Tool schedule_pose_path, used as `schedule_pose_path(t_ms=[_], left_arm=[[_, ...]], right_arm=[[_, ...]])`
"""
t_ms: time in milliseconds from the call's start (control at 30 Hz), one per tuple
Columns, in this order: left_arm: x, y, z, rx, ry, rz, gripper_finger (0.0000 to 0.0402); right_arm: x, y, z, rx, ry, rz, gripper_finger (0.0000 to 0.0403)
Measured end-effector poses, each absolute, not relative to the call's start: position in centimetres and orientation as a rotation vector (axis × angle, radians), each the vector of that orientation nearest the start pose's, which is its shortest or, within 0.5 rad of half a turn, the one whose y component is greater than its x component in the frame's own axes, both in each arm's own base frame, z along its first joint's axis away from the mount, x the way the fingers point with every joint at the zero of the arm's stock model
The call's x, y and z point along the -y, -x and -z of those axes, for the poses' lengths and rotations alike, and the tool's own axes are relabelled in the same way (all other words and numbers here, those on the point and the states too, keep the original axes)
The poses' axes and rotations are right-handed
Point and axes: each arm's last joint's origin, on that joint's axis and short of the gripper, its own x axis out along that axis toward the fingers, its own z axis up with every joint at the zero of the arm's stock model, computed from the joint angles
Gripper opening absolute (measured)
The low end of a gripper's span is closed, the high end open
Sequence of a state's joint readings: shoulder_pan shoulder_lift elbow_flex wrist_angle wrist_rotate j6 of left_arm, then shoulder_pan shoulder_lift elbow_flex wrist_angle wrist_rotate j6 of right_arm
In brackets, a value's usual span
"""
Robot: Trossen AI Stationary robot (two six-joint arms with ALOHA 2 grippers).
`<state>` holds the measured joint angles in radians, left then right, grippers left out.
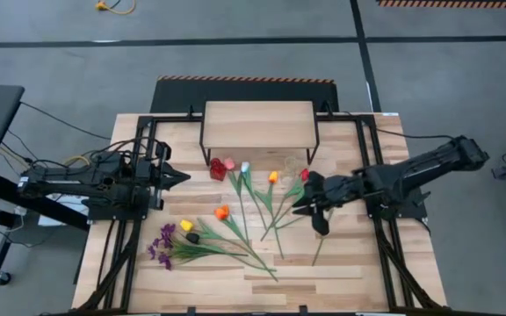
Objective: Pick and place flowers into a vace then onto a shelf
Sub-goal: Put the left white flower into the red flower vase
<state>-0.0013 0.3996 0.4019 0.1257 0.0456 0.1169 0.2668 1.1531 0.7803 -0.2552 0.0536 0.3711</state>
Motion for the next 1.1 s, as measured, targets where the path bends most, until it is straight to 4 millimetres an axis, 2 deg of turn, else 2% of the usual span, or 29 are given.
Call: schedule_pose_path(t_ms=[133, 333, 467, 567, 933, 1100], left_arm=[[0.1, -11.8, -27.9, 0.126, -0.116, 0.04, 0.0], [0.1, -11.8, -27.8, 0.121, -0.114, 0.04, 0.0], [0.1, -11.8, -27.8, 0.121, -0.105, 0.04, 0.0], [0.1, -11.8, -27.8, 0.12, -0.068, 0.043, 0.0], [0.1, -11.8, -27.9, 0.13, -0.024, 0.045, 0.0], [0.2, -11.7, -27.9, 0.129, 0.02, 0.051, 0.0]], right_arm=[[-6.6, -25.1, -23.9, -0.662, -0.286, -0.073, 0.0082], [-6.6, -28.0, -22.4, -0.579, -0.31, -0.066, 0.0082], [-7.0, -29.7, -21.0, -0.525, -0.29, -0.085, 0.0082], [-7.3, -30.8, -20.3, -0.547, -0.274, -0.087, 0.0082], [-10.4, -33.2, -21.3, -0.622, -0.26, -0.197, 0.0082], [-11.1, -33.5, -20.4, -0.684, -0.241, -0.191, 0.0082]])
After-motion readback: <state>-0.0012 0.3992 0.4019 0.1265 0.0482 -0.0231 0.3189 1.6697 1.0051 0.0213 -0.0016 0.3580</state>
